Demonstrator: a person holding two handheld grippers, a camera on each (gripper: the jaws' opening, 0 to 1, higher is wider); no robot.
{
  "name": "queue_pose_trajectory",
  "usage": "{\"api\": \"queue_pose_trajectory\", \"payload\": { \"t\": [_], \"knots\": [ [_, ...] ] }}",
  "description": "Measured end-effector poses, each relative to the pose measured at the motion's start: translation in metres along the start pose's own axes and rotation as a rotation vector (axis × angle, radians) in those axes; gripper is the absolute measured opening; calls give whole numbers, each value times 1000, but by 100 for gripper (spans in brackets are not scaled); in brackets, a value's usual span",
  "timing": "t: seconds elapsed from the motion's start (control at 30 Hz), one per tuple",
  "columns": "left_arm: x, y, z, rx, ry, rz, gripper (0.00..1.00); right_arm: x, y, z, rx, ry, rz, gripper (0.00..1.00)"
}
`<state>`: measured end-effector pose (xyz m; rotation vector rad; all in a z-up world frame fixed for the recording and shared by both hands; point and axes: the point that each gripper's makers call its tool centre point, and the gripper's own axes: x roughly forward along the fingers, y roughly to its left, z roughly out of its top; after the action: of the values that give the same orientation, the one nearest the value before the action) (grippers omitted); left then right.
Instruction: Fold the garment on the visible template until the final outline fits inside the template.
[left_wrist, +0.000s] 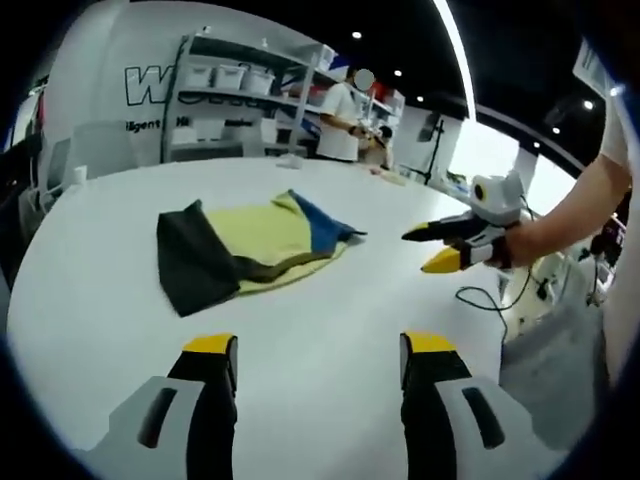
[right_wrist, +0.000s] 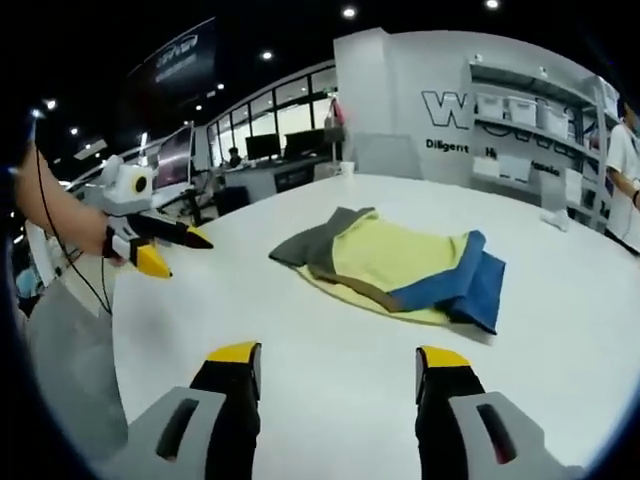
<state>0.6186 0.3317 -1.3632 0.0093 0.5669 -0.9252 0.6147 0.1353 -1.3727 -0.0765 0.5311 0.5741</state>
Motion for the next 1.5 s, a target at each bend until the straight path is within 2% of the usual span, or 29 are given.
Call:
{"api": "queue_pose_trajectory", "payload": {
  "t": [0.3,0.63,1.03,1.23,1.5],
  "knots": [
    [31,29,0,-4,27,2,59,26,-31,-3,-2,26,-11,60],
    [62,34,-4,20,74,-44,51,47,-57,-9,-2,58,-9,58],
    [81,50,4,60,98,-44,44,66,-83,-10,12,87,-3,53],
    [86,54,7,84,111,-42,39,74,-91,-11,31,115,26,42],
    [96,55,11,138,144,-47,31,82,-98,-11,23,151,50,34]
  ]
}}
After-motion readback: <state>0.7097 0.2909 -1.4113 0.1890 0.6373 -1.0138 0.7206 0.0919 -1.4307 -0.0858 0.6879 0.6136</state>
